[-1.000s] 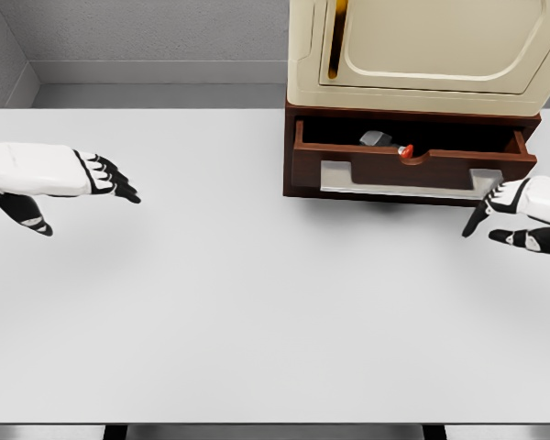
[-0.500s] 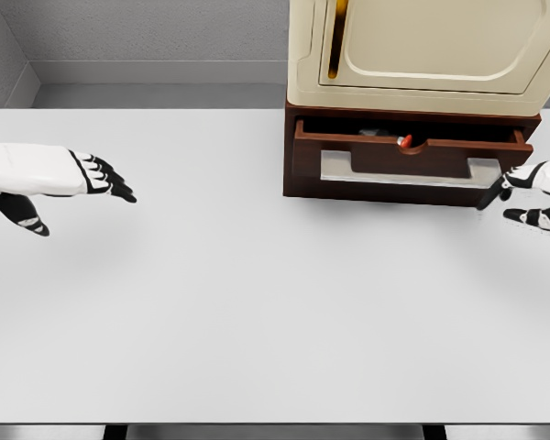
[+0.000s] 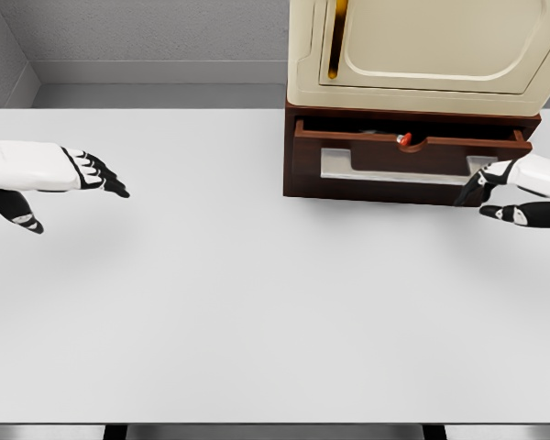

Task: Put the switch into the drawer with left arm, and close the drawer with right arm

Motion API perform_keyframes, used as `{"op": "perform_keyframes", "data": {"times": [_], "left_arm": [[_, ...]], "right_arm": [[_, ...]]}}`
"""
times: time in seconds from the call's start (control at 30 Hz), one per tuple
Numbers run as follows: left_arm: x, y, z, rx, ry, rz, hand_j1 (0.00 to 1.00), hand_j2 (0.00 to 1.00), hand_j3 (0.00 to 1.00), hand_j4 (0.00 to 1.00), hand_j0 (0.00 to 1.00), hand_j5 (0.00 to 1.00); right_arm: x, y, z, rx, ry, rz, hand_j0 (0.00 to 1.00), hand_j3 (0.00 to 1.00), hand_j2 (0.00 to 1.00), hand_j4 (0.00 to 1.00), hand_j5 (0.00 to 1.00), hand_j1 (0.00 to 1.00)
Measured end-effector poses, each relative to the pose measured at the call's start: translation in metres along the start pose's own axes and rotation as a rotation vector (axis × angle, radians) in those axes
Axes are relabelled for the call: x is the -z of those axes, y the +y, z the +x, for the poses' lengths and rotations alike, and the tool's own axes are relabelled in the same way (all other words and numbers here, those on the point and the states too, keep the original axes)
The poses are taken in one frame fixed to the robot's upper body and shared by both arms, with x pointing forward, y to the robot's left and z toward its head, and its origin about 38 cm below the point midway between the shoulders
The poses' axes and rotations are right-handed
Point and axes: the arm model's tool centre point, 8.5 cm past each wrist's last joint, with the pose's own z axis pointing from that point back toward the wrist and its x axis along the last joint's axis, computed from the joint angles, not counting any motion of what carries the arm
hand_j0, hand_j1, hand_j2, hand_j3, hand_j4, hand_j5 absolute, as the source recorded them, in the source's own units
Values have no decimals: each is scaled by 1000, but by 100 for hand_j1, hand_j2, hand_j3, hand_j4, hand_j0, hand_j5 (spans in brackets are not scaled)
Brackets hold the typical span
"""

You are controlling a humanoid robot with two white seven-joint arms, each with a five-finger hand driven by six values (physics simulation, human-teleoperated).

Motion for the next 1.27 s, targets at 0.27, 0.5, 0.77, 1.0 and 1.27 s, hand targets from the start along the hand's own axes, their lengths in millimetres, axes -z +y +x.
{"op": "perform_keyframes", "data": {"times": [0.27,0.5,0.77,1.0,1.27], "left_arm": [[-1,-2,-4,-11,10,0,100,100,100,100,100,100],[-1,-2,-5,-14,14,1,100,100,100,100,100,100],[1,-11,-10,-37,20,-10,100,100,100,100,100,100],[5,-12,-10,-42,14,-12,100,100,100,100,100,100],[6,-12,-10,-42,11,-11,100,100,100,100,100,100]], "right_arm": [[7,-6,-13,14,9,-40,58,58,58,58,58,58],[18,-2,-30,121,11,-105,60,60,60,60,60,60],[-36,51,-30,132,124,-15,62,62,62,62,62,62],[-7,54,21,-33,4,135,100,100,100,100,100,100],[0,61,30,-54,-21,179,100,100,100,100,100,100]]}}
